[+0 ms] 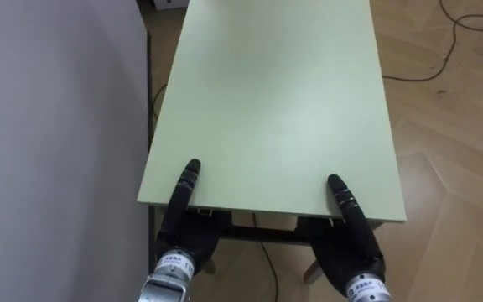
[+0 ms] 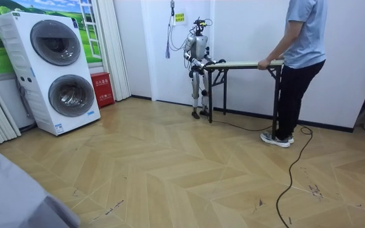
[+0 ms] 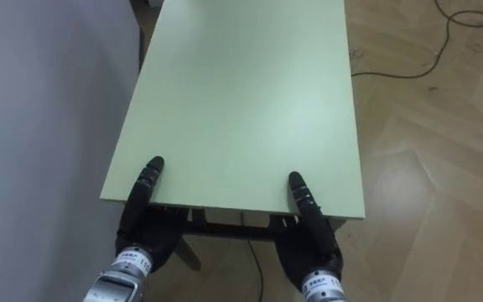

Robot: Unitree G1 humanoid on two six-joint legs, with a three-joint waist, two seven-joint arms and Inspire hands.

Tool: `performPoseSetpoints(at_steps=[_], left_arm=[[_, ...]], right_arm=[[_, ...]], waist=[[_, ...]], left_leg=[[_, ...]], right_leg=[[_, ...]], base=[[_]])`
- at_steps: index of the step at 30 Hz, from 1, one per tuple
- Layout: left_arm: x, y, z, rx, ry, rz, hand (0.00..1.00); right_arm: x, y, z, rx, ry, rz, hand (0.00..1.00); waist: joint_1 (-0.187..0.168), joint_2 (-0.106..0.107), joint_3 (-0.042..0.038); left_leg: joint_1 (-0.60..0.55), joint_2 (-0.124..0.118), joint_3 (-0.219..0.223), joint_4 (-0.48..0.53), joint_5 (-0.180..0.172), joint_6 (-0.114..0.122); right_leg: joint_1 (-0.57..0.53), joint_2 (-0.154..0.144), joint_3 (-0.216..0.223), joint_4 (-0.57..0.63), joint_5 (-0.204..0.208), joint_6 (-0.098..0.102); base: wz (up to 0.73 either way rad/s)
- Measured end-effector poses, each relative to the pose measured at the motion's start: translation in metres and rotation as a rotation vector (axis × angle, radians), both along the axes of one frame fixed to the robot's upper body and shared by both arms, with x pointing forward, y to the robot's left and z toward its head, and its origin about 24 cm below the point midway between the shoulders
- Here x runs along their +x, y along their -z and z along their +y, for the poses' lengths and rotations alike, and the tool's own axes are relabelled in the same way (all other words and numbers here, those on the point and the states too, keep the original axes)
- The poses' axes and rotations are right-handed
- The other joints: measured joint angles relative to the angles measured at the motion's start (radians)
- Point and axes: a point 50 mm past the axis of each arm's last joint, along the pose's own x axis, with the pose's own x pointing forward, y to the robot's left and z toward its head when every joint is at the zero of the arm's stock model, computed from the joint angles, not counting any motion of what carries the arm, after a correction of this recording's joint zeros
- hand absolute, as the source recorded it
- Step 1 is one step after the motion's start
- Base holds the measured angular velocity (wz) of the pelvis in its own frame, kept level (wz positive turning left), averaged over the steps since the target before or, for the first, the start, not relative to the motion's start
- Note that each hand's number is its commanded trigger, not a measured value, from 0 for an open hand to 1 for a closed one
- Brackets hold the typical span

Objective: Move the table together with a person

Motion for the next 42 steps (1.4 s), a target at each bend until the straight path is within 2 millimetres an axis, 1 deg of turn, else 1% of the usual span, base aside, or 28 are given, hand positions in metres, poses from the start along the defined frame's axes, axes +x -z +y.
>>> performPoseSetpoints(at_steps=[3,5,8,9,11,12,13,14,16,17,18,19,20,21,24,25,27,28,29,31,36,42], left_arm=[[0.0001,-0.0016,0.0021,0.006,-0.001,-0.008,1.0],[0.0003,-0.002,0.0024,0.006,-0.003,-0.01,1.0],[0.0,-0.0016,0.0034,0.003,-0.009,-0.008,1.0],[-0.0012,-0.0007,0.0037,0.0,-0.013,-0.002,1.0],[-0.0011,-0.0011,0.0006,-0.014,-0.011,-0.002,1.0],[-0.0009,-0.0015,-0.0017,-0.02,-0.007,-0.003,1.0],[-0.0007,-0.0017,-0.0023,-0.021,-0.005,-0.004,1.0],[-0.0004,-0.002,-0.0027,-0.021,-0.004,-0.005,1.0],[0.001,-0.003,-0.0021,-0.005,0.004,-0.014,1.0],[0.0012,-0.0031,-0.0014,0.0,0.007,-0.015,1.0],[0.0009,-0.0027,0.0002,0.008,0.01,-0.014,1.0],[0.0009,-0.0026,0.0013,0.013,0.01,-0.014,1.0],[0.0012,-0.0027,0.0015,0.013,0.011,-0.015,1.0],[0.0012,-0.0027,0.0013,0.011,0.015,-0.014,1.0],[0.0011,-0.0025,0.001,0.008,0.019,-0.012,1.0],[0.0008,-0.0023,0.0007,0.006,0.02,-0.01,1.0],[0.0006,-0.0019,0.0008,0.0,0.021,-0.007,1.0],[0.0007,-0.002,0.0007,-0.002,0.022,-0.006,1.0],[0.0007,-0.002,0.0006,-0.002,0.022,-0.007,1.0],[0.0006,-0.0018,0.0015,0.002,0.024,-0.006,1.0],[0.0009,-0.0019,0.0024,0.006,0.026,-0.006,1.0],[-0.0005,-0.0009,0.0015,0.004,0.029,-0.001,1.0]], right_arm=[[-0.0002,0.0006,0.0026,0.01,-0.002,0.004,1.0],[0.0011,-0.0002,0.003,0.009,-0.005,-0.001,1.0],[0.0028,-0.0014,0.003,0.003,-0.016,-0.007,1.0],[0.0026,-0.0012,0.0033,0.003,-0.019,-0.006,1.0],[0.003,-0.0014,0.0022,-0.004,-0.016,-0.007,1.0],[0.0033,-0.0016,0.001,-0.006,-0.011,-0.008,1.0],[0.0034,-0.0016,0.0005,-0.007,-0.009,-0.008,1.0],[0.0033,-0.0016,0.0003,-0.007,-0.008,-0.008,1.0],[0.0026,-0.001,0.0011,0.002,-0.005,-0.002,1.0],[0.0019,-0.0005,0.0018,0.008,-0.003,0.001,1.0],[0.0006,0.0002,0.0028,0.013,-0.003,0.007,1.0],[0.0003,0.0004,0.0036,0.018,-0.004,0.008,1.0],[0.0003,0.0004,0.0038,0.02,-0.003,0.008,1.0],[0.0004,0.0004,0.0034,0.019,-0.002,0.008,1.0],[0.0001,0.0006,0.0032,0.019,-0.003,0.01,1.0],[-0.0001,0.0007,0.0029,0.019,-0.002,0.01,1.0],[-0.0001,0.0007,0.0026,0.017,-0.002,0.01,1.0],[0.0,0.0007,0.0023,0.017,-0.002,0.01,1.0],[0.0,0.0007,0.0022,0.018,-0.001,0.01,1.0],[-0.0001,0.0009,0.0024,0.019,-0.004,0.012,1.0],[-0.0003,0.0014,0.0023,0.024,-0.003,0.016,1.0],[-0.0007,0.0017,-0.0004,0.014,-0.005,0.018,1.0]], waist=[[0.003,0.002,-0.0001],[0.005,0.001,-0.0002],[0.001,-0.002,0.0004],[0.001,-0.002,0.0008],[0.001,-0.002,0.0007],[-0.001,-0.002,0.0007],[-0.004,-0.002,0.0006],[-0.006,-0.002,0.0006],[-0.025,-0.004,0.0002],[-0.026,-0.004,0.0001],[-0.024,-0.004,0.0],[-0.02,-0.004,0.0],[-0.019,-0.006,0.0],[-0.018,-0.012,0.0001],[-0.01,-0.039,0.0026],[-0.005,-0.045,0.0024],[-0.003,-0.048,0.0019],[-0.002,-0.048,0.0019],[-0.002,-0.048,0.0019],[0.007,-0.047,0.0017],[0.023,-0.045,0.0003],[0.023,-0.036,0.0008]], left_leg=[[0.006,-0.013,0.003,-0.017,0.008,0.006],[0.008,-0.014,0.003,-0.017,0.008,0.007],[0.001,-0.018,0.003,-0.014,0.004,0.013],[0.0,-0.02,0.001,-0.012,0.001,0.016],[-0.003,-0.029,-0.023,-0.013,0.0,0.019],[-0.003,-0.036,-0.034,-0.014,0.002,0.022],[-0.002,-0.047,-0.058,-0.016,0.004,0.026],[-0.003,-0.052,-0.068,-0.016,0.005,0.028],[-0.002,-0.075,-0.106,-0.016,0.011,0.038],[0.0,-0.08,-0.112,-0.016,0.013,0.04],[0.004,-0.085,-0.114,-0.019,0.013,0.041],[0.007,-0.089,-0.115,-0.024,0.014,0.043],[0.009,-0.091,-0.117,-0.028,0.015,0.045],[0.013,-0.095,-0.123,-0.032,0.016,0.047],[0.014,-0.099,-0.135,-0.03,0.016,0.047],[0.013,-0.1,-0.138,-0.03,0.016,0.047],[0.013,-0.101,-0.145,-0.029,0.016,0.046],[0.012,-0.103,-0.152,-0.029,0.016,0.046],[0.011,-0.104,-0.156,-0.029,0.016,0.046],[0.011,-0.105,-0.16,-0.029,0.016,0.046],[0.003,-0.106,-0.159,-0.026,0.016,0.045],[0.001,-0.108,-0.16,-0.026,0.013,0.045]], right_leg=[[0.002,-0.007,-0.013,0.001,-0.005,0.008],[0.003,-0.01,-0.014,0.002,-0.007,0.012],[0.002,-0.016,-0.026,0.008,-0.01,0.018],[0.001,-0.02,-0.026,0.02,-0.014,0.024],[0.001,-0.023,-0.028,0.026,-0.017,0.029],[0.0,-0.029,-0.033,0.037,-0.022,0.035],[0.002,-0.032,-0.03,0.043,-0.026,0.039],[0.002,-0.034,-0.023,0.048,-0.028,0.043],[0.003,-0.033,0.047,0.061,-0.041,0.051],[0.003,-0.03,0.065,0.063,-0.044,0.053],[0.003,-0.026,0.099,0.064,-0.045,0.055],[0.004,-0.025,0.12,0.063,-0.046,0.057],[0.005,-0.025,0.125,0.063,-0.046,0.058],[0.009,-0.026,0.127,0.063,-0.046,0.058],[0.017,-0.023,0.133,0.053,-0.046,0.06],[0.018,-0.022,0.135,0.052,-0.045,0.061],[0.019,-0.02,0.142,0.052,-0.044,0.062],[0.02,-0.018,0.157,0.051,-0.044,0.062],[0.02,-0.017,0.161,0.051,-0.044,0.062],[0.024,-0.012,0.186,0.042,-0.044,0.062],[0.022,-0.01,0.197,0.033,-0.044,0.062],[0.02,-0.01,0.211,0.033,-0.044,0.062]], base=[[0.17],[0.11],[0.13],[0.12],[0.19],[0.33],[0.37],[0.45],[0.54],[0.37],[0.15],[0.09],[0.08],[0.14],[0.12],[0.09],[0.12],[0.15],[0.12],[0.09],[0.02],[0.02]])
